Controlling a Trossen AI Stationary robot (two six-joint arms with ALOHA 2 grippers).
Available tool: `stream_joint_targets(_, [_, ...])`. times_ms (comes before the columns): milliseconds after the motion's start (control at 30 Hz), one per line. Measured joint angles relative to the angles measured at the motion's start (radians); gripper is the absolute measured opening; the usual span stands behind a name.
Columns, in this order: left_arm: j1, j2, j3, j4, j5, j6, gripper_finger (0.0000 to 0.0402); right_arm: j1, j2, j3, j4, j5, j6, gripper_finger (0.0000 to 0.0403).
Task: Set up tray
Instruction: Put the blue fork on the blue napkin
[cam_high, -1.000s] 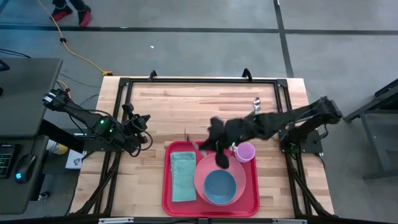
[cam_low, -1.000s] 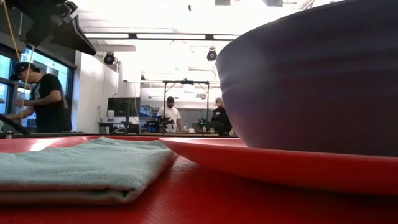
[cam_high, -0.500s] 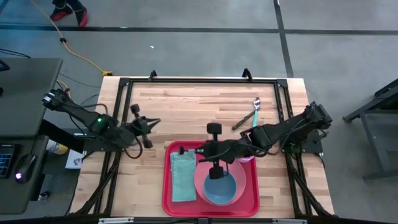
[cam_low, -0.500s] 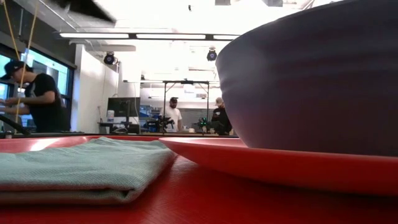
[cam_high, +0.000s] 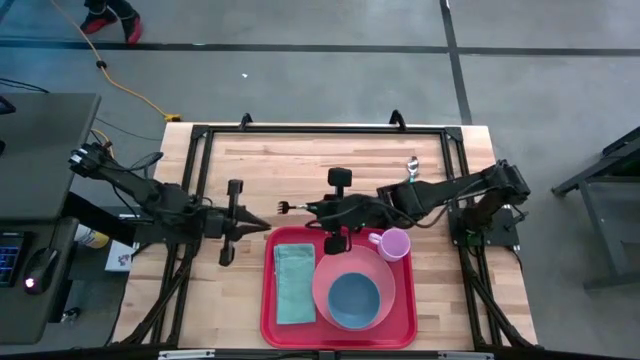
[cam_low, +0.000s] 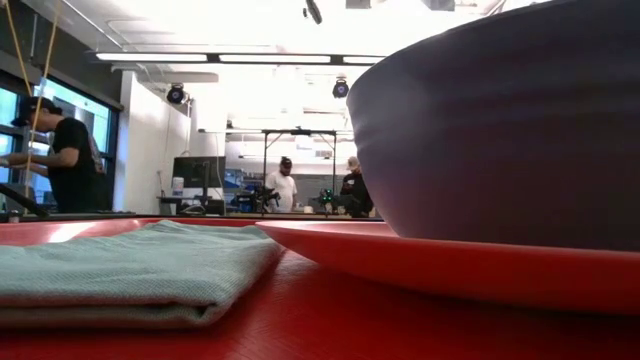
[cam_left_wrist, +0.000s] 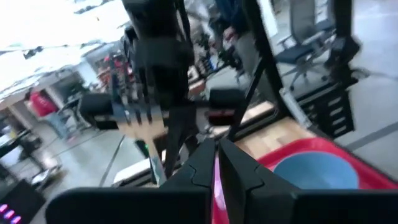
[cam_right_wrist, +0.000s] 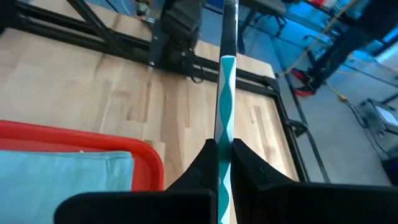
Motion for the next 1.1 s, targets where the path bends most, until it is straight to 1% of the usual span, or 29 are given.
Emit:
stream_joint_targets(133, [0.000,0.035,0.000,0.003,-0.081,-0.004,0.0056,-0.005,0.000,0.000,0.040,-0.040,-0.035,0.0000])
stream_joint_targets(233, [0.001,0.051,0.000,0.003,-0.140,0.003,0.0081,-0.004,-0.002,0.000,0.049,-0.080,-0.044,0.0000])
stream_joint_targets(333, [0.001,0.050,-0.001,0.014,-0.187,0.039,0.0129,-0.005,-0.002,0.000,0.049,-0.075,-0.047,0.0000])
stream_joint_targets(467, [0.001,0.050,-0.001,0.013,-0.240,0.054,0.0207,-0.005,-0.002,0.000,0.050,-0.073,-0.052,0.0000])
stream_joint_targets(567, [0.001,0.050,-0.001,0.041,-0.243,0.056,0.0258,-0.006,-0.002,0.000,0.068,-0.075,-0.065,0.0000])
stream_joint_targets(667, [0.001,0.056,-0.001,0.082,-0.245,0.057,0.0292,-0.007,-0.003,0.002,0.082,-0.081,-0.074,0.0000])
stream_joint_targets(733, [0.001,0.060,-0.001,0.100,-0.245,0.064,0.0302,-0.009,-0.003,0.002,0.087,-0.081,-0.084,0.0000])
stream_joint_targets(800, [0.001,0.062,-0.002,0.129,-0.233,0.066,0.0303,-0.013,-0.003,0.002,0.106,-0.089,-0.093,0.0000])
stream_joint_targets(967, [0.013,0.101,-0.002,0.195,-0.231,0.099,0.0289,-0.026,-0.003,0.002,0.130,-0.137,-0.100,0.0000])
stream_joint_targets(1100, [0.036,0.121,-0.002,0.269,-0.156,0.106,0.0281,-0.026,-0.003,0.002,0.153,-0.144,-0.111,0.0000])
